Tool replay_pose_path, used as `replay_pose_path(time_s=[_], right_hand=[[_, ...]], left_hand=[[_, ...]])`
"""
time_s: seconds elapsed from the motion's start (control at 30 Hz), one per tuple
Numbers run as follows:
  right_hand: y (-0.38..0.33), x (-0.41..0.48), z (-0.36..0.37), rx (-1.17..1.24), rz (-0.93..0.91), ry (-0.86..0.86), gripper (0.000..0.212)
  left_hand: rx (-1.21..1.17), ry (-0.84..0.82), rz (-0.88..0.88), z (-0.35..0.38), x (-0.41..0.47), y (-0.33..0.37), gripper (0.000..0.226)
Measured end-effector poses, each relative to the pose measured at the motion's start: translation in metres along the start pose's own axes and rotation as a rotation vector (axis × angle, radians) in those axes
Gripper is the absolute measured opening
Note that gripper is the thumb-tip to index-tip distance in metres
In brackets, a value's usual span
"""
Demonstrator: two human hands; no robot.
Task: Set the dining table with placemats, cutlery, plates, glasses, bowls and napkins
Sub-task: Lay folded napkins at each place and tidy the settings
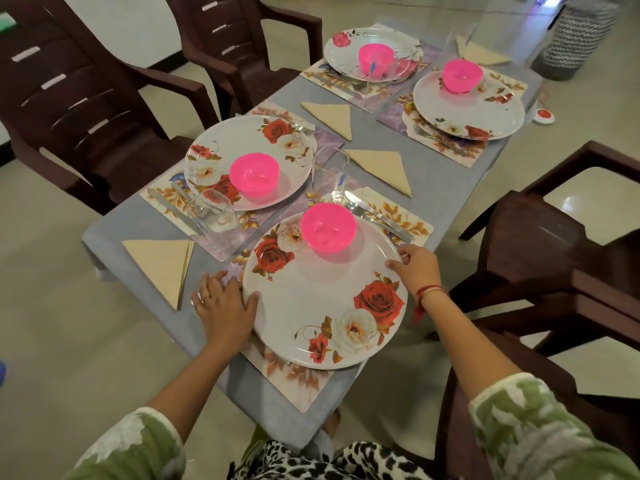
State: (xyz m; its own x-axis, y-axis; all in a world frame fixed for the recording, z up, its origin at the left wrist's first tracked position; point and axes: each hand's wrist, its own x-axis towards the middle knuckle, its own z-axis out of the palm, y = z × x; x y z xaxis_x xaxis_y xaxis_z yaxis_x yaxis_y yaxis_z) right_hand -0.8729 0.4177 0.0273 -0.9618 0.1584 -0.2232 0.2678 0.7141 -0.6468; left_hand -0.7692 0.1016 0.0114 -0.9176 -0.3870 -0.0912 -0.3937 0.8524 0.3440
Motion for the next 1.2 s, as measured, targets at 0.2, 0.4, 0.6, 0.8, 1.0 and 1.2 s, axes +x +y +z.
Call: replay_pose_path(time_s=[0.2,0.4,0.6,0.8,1.0,1.2], right_hand=[[-0.003,-0.006,0.005,0.000,0.084,-0.015,0.020],[-0.011,-0.012,0.003,-0.076,0.060,-0.014,0.033],[-0.016,-0.018,0.005,-0.185,0.078,-0.050,0.024],[-0.065,-0.012,-0.012,-0.093,-0.246,0.163,0.046],[-0.122,0.020,0.012,-0.307,-0.264,-0.262,0.114],[-0.105,0.015,0.052,-0.166,-0.225,-0.193,0.124]], left_hand=[[-0.039,-0.001,0.015,-0.004,0.012,-0.002,0.041],[-0.043,0.014,0.059,-0.010,0.025,0.002,0.036],[-0.055,0.011,0.034,-0.016,0.028,0.005,0.038],[-0.193,0.118,0.007,-0.019,0.006,-0.004,0.044],[-0.237,0.092,-0.024,-0.027,-0.014,-0.005,0.057],[-0.107,-0.163,0.116,-0.014,-0.038,-0.010,0.141]])
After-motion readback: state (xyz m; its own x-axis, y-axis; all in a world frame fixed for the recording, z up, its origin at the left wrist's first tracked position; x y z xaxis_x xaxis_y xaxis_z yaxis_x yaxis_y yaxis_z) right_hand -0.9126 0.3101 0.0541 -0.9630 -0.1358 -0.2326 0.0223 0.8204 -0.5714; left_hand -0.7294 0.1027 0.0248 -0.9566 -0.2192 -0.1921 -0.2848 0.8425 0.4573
